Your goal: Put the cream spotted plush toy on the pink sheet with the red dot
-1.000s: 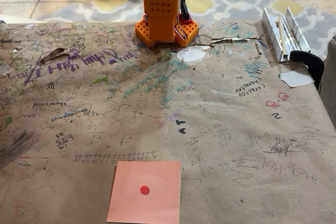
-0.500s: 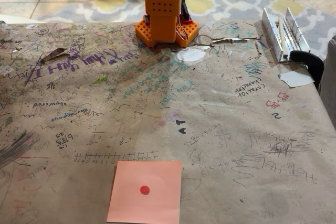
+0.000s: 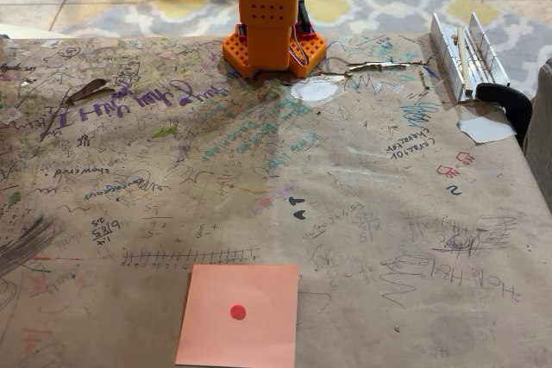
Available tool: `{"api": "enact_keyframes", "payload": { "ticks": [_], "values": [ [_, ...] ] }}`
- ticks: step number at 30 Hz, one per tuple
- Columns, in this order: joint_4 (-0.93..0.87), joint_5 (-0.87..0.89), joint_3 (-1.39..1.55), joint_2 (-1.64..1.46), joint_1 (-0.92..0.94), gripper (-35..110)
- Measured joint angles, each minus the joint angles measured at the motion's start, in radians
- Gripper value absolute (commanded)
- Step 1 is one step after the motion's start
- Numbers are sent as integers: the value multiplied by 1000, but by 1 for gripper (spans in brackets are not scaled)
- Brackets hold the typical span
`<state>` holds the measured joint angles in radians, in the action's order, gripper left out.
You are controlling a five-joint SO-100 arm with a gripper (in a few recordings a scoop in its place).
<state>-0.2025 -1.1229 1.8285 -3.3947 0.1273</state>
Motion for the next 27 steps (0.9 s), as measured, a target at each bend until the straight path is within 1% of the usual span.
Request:
{"api": "enact_keyframes", "payload": {
  "ticks": [5,9,12,13,16,17,18,21,27],
  "values": [
    [9,28,21,-2,3,0],
    [130,-21,193,-2,5,1],
    [279,-129,472,0,15,27],
    [348,-187,603,0,28,29],
    [561,-376,1026,12,51,30],
    [578,-405,1154,20,58,31],
    [551,-394,1230,40,61,31],
    [454,-367,1282,25,61,31],
    [568,-365,1282,25,52,32]
  ]
}}
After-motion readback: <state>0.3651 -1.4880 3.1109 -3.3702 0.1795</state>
